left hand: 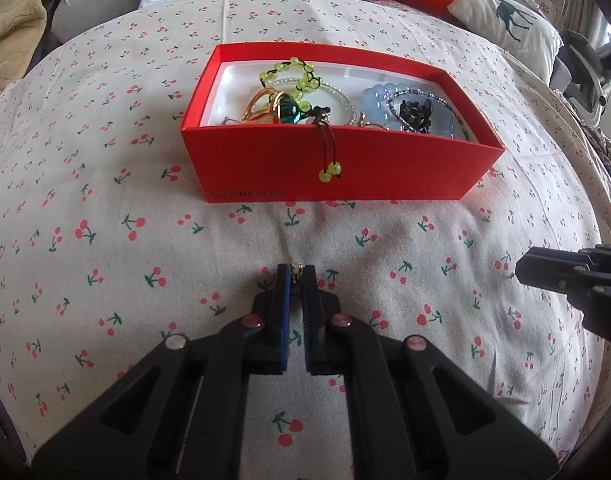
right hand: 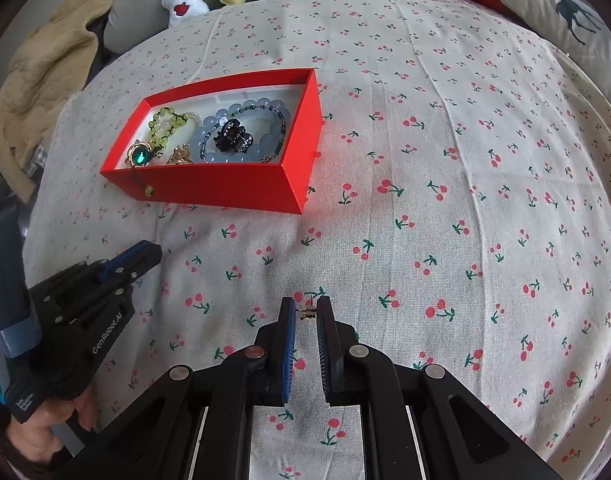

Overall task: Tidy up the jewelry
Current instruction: 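Lower both gold studs into the red box and open both tools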

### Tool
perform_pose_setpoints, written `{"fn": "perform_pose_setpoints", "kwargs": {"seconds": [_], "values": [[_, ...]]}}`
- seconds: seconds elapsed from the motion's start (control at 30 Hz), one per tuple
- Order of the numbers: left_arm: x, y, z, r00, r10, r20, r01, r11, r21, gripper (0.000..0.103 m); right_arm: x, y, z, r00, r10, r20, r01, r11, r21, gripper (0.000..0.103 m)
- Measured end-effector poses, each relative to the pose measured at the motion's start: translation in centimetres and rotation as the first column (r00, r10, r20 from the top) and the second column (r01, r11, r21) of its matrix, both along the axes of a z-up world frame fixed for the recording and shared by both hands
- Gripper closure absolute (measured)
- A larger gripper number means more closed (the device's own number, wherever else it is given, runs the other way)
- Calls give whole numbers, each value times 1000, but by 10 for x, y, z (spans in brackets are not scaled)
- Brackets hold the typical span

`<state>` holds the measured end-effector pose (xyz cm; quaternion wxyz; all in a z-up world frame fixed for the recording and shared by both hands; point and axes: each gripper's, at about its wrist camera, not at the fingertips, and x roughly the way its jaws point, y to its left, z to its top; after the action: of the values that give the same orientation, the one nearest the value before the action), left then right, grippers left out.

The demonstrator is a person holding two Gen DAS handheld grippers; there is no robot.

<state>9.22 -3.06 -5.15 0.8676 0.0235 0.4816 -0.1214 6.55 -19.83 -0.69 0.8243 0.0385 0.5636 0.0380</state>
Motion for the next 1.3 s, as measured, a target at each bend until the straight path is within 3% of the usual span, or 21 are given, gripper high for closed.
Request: {"fn": "perform_pose_setpoints", "kwargs": {"seconds": [0.37, 0.77, 1.1, 1.3], "values": [[-9, 16, 17, 998, 3, -55, -8, 996, -89, 98, -2, 4, 9, 1000, -6, 17, 6, 1000, 28, 92], [-16, 35, 61, 1000, 1, -11, -3, 969, -248, 98, 0, 6, 33, 998, -13, 56, 7, 995, 104, 92], [5, 43, 83, 999, 41, 27, -30, 946, -322, 98, 15, 12, 53, 994, -28, 103, 13, 989, 150, 92], [25, 23, 82, 999, 35, 12, -28, 924, -382, 98, 35, 11, 56, 991, -69, 116, 47, 983, 179, 92]]}}
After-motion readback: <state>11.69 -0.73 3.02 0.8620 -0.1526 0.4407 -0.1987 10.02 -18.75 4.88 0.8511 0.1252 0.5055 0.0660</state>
